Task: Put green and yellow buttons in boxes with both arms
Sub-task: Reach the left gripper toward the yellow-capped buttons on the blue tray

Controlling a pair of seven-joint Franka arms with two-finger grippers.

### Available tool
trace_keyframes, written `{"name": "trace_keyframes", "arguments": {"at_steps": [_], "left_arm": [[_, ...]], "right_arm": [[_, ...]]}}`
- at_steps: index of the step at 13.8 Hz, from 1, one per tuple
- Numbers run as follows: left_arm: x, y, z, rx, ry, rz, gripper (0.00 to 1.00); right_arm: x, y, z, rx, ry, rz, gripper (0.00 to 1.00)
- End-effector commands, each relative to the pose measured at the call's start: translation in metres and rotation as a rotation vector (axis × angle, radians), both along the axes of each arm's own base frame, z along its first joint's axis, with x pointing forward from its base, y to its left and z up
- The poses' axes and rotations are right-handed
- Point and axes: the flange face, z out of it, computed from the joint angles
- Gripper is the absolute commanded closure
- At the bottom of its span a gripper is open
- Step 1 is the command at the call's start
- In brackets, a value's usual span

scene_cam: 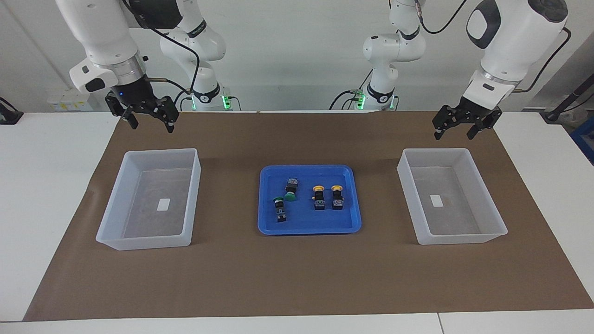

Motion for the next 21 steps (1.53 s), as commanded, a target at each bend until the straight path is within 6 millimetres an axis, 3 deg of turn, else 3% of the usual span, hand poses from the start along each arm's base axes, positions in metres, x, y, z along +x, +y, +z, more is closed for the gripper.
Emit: {"name": "trace_keyframes", "arguments": {"at_steps": [1,5,9,15,19,21], "left_arm": [[-0.007,-0.048,-0.024,-0.05,-0.031,0.056,0.0],[-0.008,-0.122,-0.049,-0.13,-0.037,0.092,0.0],[-0.01,-0.191,-0.099,-0.163,-0.068,0.122,0.0],[-0.012,-0.214,-0.139,-0.223,-0.138,0.14,0.0],[-0.019,-0.25,-0.182,-0.211,-0.111,0.098,0.0],[-0.024,-0.263,-0.198,-0.202,-0.091,0.088,0.0]], "right_arm": [[-0.007,0.0,0.001,0.015,0.009,-0.011,0.0],[-0.004,0.002,0.0,0.017,-0.008,-0.016,0.0],[0.002,0.012,-0.005,0.033,-0.061,-0.045,0.0],[0.026,0.044,-0.037,0.056,-0.114,-0.013,0.0],[0.045,0.071,-0.062,0.071,-0.147,0.03,0.0],[0.055,0.076,-0.075,0.078,-0.162,0.036,0.0]]}}
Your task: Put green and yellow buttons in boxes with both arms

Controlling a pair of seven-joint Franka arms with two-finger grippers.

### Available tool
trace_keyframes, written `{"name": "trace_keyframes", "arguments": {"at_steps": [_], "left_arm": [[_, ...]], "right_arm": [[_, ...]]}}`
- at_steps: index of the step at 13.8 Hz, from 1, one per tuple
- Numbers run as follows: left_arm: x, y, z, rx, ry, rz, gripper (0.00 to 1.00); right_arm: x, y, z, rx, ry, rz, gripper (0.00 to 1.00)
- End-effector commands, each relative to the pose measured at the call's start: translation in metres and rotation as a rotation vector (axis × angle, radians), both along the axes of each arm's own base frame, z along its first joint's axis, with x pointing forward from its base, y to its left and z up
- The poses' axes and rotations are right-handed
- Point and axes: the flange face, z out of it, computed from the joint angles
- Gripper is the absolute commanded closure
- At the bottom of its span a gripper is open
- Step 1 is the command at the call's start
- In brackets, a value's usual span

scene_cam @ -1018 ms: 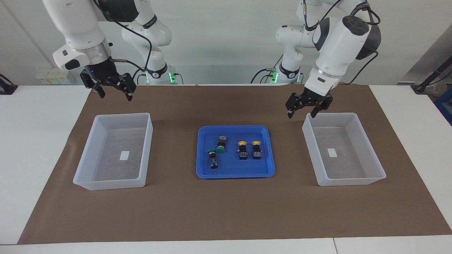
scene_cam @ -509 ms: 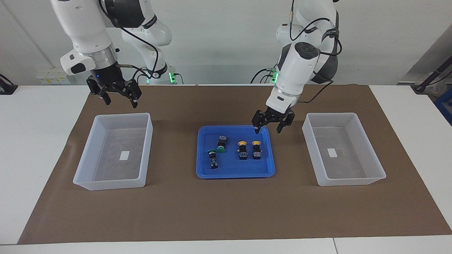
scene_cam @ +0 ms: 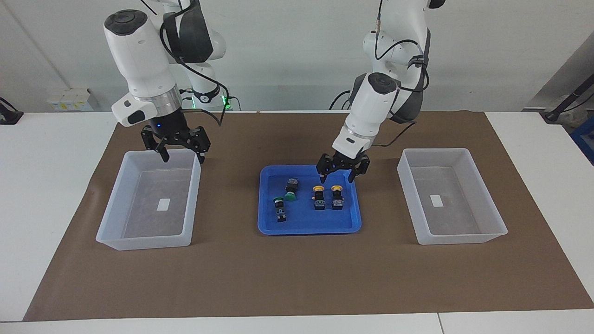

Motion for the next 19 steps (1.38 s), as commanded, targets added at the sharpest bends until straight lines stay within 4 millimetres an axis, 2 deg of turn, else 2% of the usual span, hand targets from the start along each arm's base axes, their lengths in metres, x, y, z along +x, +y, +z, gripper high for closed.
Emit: {"name": "trace_keyframes", "arguments": {"at_steps": [1,5,6,9,11,13,15,17,19], "left_arm": [[-0.01,-0.018,-0.023,-0.004,0.017,-0.011,0.0],[-0.016,-0.034,-0.065,0.009,0.027,-0.025,0.0],[-0.016,-0.033,-0.069,0.009,0.027,-0.024,0.0],[-0.017,-0.032,-0.07,0.01,0.027,-0.023,0.0],[-0.015,-0.032,-0.078,0.01,0.023,-0.02,0.0],[-0.014,-0.032,-0.09,0.007,0.013,-0.014,0.11],[-0.018,-0.029,-0.098,0.01,0.01,-0.012,0.24],[-0.022,-0.031,-0.102,0.011,0.01,-0.015,0.32],[-0.023,-0.03,-0.104,0.013,0.013,-0.015,0.47]], "right_arm": [[0.012,0.006,-0.018,0.031,-0.011,-0.011,0.0],[0.03,0.041,-0.058,0.05,-0.019,-0.008,0.0],[0.032,0.056,-0.07,0.053,-0.023,0.003,0.0],[0.034,0.092,-0.083,0.075,-0.045,-0.012,0.0],[0.037,0.114,-0.107,0.081,-0.049,-0.006,0.0],[0.037,0.143,-0.133,0.096,-0.055,-0.012,0.0],[0.034,0.16,-0.143,0.082,-0.052,0.008,0.0],[0.031,0.188,-0.155,0.07,-0.057,0.027,0.0],[0.031,0.2,-0.171,0.054,-0.076,0.019,0.0]]}}
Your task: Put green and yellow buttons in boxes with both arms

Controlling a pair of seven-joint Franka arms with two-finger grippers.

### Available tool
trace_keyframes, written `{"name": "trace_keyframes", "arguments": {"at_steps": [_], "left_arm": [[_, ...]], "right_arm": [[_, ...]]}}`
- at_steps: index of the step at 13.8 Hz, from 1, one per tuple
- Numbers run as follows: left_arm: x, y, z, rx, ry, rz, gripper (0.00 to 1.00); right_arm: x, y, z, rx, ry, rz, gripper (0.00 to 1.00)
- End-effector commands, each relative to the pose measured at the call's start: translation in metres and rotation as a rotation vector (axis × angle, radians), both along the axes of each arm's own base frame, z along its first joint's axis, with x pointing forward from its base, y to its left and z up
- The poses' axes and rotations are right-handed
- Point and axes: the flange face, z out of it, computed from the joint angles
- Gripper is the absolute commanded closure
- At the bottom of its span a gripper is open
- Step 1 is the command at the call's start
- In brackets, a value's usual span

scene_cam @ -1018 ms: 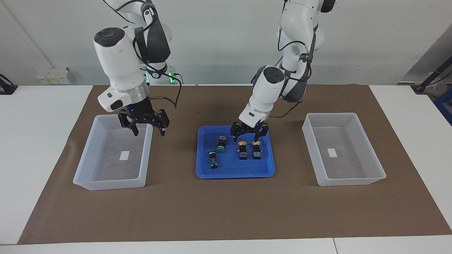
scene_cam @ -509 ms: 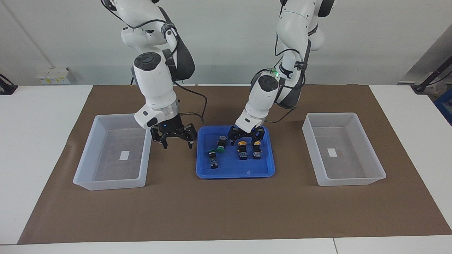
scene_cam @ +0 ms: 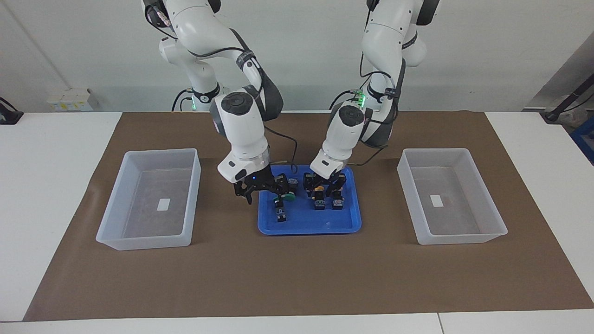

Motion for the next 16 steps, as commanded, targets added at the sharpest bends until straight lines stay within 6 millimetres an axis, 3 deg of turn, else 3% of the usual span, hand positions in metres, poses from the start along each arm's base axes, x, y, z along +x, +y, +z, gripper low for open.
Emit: {"name": "trace_keyframes", "arguments": {"at_steps": [1,3,5,7,8,10,11,12,13,16], "left_arm": [[-0.007,0.003,-0.005,-0.007,-0.001,0.015,0.57],[-0.008,0.004,-0.005,-0.006,0.0,0.013,0.78],[-0.007,0.004,-0.005,-0.006,0.0,0.013,0.97],[-0.003,0.004,-0.001,-0.006,0.0,0.016,1.0],[0.003,0.007,0.006,-0.012,-0.009,0.022,1.0],[0.016,0.015,0.029,-0.008,0.009,0.029,1.0],[0.028,0.024,0.048,-0.005,0.024,0.042,1.0],[0.039,0.031,0.068,-0.002,0.042,0.052,1.0],[0.047,0.041,0.089,-0.003,0.052,0.064,1.0],[0.06,0.083,0.15,0.007,0.08,0.108,1.0]], "right_arm": [[0.004,0.018,-0.018,-0.021,-0.027,-0.009,0.0],[-0.004,0.031,-0.036,-0.033,-0.004,0.009,0.0],[-0.01,0.031,-0.053,-0.06,0.015,0.019,0.0],[-0.022,0.028,-0.076,-0.071,-0.002,0.046,0.0],[-0.025,0.027,-0.082,-0.061,-0.016,0.051,0.06],[-0.027,0.027,-0.086,-0.064,-0.019,0.059,0.3],[-0.027,0.027,-0.086,-0.07,-0.023,0.07,0.54],[-0.027,0.027,-0.086,-0.075,-0.026,0.075,0.86],[-0.027,0.027,-0.086,-0.078,-0.027,0.076,1.0],[-0.026,0.027,-0.081,-0.075,-0.033,0.069,1.0]]}}
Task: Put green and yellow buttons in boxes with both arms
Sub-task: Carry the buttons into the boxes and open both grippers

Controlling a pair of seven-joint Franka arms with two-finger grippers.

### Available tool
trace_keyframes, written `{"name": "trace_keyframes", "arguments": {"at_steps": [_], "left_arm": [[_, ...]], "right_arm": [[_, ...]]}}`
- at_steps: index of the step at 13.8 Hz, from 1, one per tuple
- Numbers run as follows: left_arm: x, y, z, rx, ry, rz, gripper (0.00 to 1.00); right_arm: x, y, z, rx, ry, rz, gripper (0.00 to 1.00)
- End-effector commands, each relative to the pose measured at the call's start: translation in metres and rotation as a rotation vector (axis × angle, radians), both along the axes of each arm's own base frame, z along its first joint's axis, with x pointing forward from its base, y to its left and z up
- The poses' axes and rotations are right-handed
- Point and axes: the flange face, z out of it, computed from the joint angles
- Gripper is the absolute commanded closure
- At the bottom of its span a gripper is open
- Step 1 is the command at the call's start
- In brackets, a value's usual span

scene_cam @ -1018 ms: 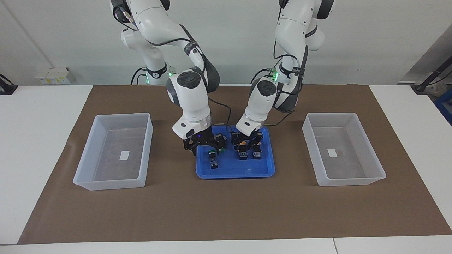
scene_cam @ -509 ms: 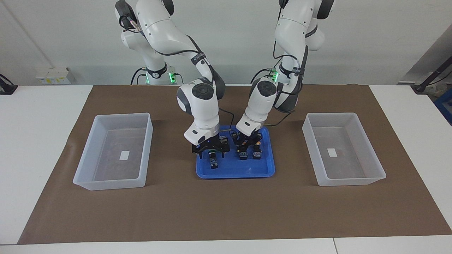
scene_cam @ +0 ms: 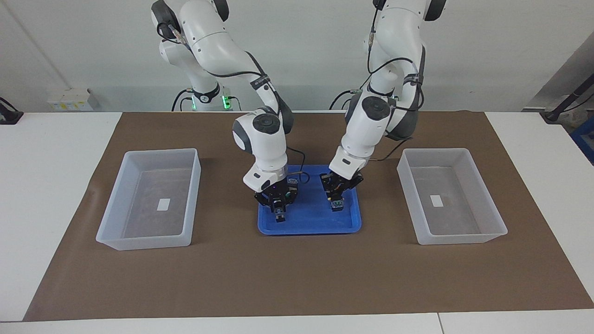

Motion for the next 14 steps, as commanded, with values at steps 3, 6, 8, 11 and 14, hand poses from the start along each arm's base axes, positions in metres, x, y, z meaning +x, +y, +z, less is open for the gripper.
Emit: {"name": "trace_keyframes", "arguments": {"at_steps": [3,6,8,11,14], "left_arm": [[0.019,0.064,0.085,0.07,0.023,0.035,1.0],[0.037,0.127,0.096,0.123,0.011,0.002,1.0],[0.049,0.191,0.091,0.139,-0.001,-0.094,1.0],[0.052,0.279,0.083,0.156,-0.011,-0.206,1.0],[0.043,0.312,0.071,0.163,-0.017,-0.219,1.0]], "right_arm": [[0.007,-0.019,0.054,0.017,-0.082,-0.04,1.0],[0.01,-0.058,0.108,-0.004,-0.098,-0.094,1.0],[0.011,-0.098,0.133,-0.014,-0.104,-0.153,1.0],[0.004,-0.157,0.154,-0.037,-0.12,-0.182,1.0],[0.002,-0.218,0.16,-0.071,-0.118,-0.177,1.0]]}}
